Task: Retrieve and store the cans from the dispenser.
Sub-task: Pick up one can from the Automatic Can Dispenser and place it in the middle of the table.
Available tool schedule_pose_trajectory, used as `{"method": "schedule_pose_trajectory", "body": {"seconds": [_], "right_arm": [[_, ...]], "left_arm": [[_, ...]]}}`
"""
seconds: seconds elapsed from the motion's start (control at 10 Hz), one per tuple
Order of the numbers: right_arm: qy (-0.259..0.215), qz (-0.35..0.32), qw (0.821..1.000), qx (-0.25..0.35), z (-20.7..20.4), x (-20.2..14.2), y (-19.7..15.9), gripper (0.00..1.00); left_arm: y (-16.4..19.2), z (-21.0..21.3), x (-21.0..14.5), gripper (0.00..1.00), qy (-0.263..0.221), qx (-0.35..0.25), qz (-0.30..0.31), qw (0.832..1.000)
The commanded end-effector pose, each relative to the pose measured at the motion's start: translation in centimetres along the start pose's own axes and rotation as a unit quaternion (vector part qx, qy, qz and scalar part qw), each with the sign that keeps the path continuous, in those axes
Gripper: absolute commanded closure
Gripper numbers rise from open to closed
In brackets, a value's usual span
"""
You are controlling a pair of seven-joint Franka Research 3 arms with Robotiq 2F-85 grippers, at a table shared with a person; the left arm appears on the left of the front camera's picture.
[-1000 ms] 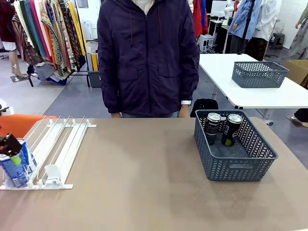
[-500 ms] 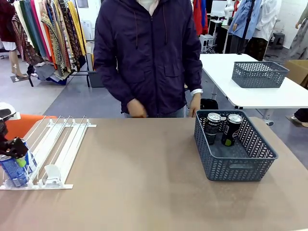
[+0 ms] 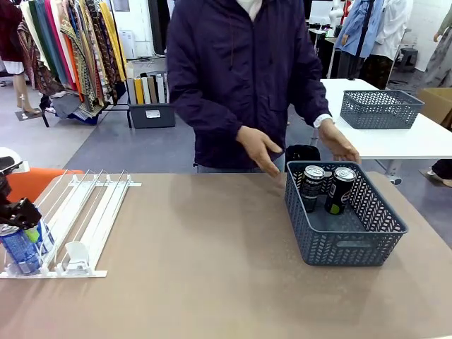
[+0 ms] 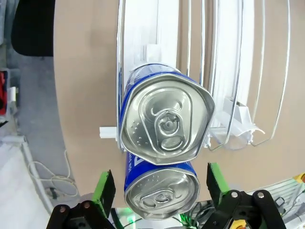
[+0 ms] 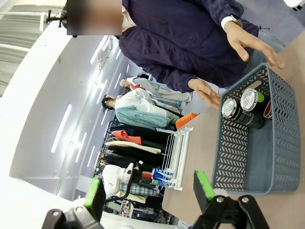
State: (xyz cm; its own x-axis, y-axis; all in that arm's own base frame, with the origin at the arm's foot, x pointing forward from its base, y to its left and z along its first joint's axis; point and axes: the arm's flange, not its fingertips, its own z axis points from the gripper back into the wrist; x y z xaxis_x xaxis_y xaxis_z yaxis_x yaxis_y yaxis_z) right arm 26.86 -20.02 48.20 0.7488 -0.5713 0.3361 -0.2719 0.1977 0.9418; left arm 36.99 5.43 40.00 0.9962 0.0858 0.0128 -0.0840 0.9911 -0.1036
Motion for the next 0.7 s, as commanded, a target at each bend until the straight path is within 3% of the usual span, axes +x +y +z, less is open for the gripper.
{"method": "schedule_pose_trajectory", "body": {"seconds": [0.0, 0.1, 0.2, 0.6], "right_arm": [[-0.009, 0.001, 1.000, 0.013, -0.16, 0.31, 0.44, 0.00], [-0.009, 0.001, 1.000, 0.013, -0.16, 0.31, 0.44, 0.00], [-0.009, 0.001, 1.000, 0.013, -0.16, 0.31, 0.44, 0.00], [-0.009, 0.001, 1.000, 0.013, -0.16, 0.31, 0.44, 0.00]], "left_arm": [[0.03, 0.25, 0.14, 0.00, -0.004, 0.011, 0.010, 1.000], [0.12, 0.33, 0.12, 0.46, -0.008, 0.014, 0.015, 1.000], [0.11, 0.41, 0.08, 1.00, -0.009, 0.014, 0.018, 1.000], [0.02, 0.38, 0.09, 1.00, -0.010, 0.019, 0.018, 1.000]]}}
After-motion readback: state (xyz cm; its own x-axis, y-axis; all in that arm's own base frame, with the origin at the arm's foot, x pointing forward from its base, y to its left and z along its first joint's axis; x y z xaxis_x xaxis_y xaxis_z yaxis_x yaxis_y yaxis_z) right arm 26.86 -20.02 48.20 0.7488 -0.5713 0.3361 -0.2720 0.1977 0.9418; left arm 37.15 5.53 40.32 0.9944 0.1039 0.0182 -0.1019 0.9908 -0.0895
